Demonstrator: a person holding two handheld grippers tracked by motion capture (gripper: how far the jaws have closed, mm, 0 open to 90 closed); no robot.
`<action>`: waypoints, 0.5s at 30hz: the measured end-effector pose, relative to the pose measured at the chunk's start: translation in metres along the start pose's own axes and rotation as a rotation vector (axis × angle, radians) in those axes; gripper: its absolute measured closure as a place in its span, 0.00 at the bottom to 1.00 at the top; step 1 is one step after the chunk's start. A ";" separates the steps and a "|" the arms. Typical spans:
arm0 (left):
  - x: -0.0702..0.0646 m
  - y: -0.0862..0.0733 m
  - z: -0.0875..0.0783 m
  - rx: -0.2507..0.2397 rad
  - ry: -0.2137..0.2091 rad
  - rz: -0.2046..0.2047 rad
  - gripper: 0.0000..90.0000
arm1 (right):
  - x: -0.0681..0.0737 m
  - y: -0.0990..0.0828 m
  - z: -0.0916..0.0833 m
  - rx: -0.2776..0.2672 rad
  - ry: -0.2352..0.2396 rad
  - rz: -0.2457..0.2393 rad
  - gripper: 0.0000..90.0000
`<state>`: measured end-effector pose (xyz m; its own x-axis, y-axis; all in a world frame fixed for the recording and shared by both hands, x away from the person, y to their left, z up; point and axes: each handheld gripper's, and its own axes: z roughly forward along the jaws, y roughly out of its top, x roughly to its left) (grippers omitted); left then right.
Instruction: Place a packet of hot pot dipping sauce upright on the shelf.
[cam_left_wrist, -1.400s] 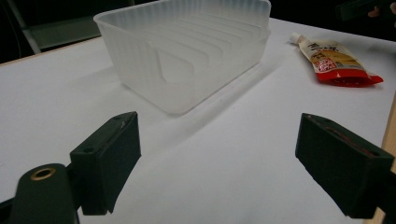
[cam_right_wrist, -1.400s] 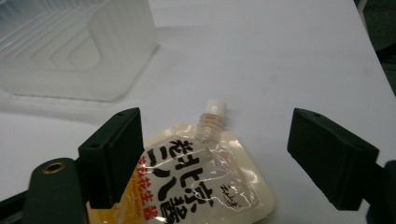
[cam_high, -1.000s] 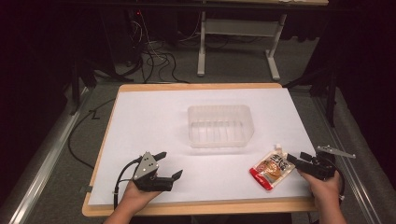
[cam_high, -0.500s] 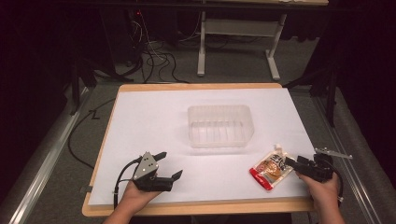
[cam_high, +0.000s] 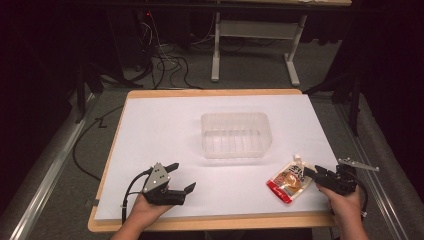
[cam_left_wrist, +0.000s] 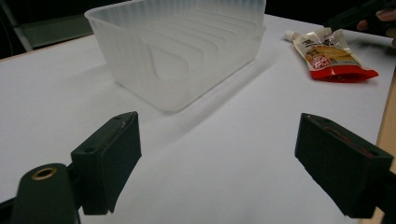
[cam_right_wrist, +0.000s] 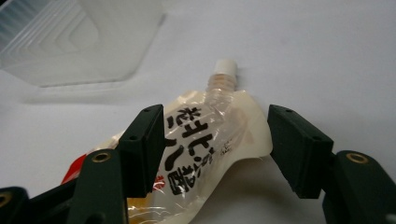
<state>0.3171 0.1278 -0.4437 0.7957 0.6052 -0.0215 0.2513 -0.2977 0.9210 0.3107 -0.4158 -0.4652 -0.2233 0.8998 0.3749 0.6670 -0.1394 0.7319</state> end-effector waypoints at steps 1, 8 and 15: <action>0.000 0.000 0.000 0.001 0.000 0.000 0.17 | 0.002 0.000 0.000 -0.004 0.001 -0.007 0.45; 0.000 0.000 0.000 0.002 -0.002 0.003 0.17 | 0.008 -0.002 0.010 0.049 0.042 -0.033 0.51; 0.000 0.000 0.000 0.002 -0.003 0.003 0.17 | 0.007 -0.005 0.018 0.101 0.004 -0.029 0.59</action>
<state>0.3169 0.1272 -0.4440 0.7983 0.6019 -0.0196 0.2495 -0.3010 0.9204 0.3183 -0.4013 -0.4765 -0.2459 0.9012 0.3570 0.7287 -0.0710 0.6812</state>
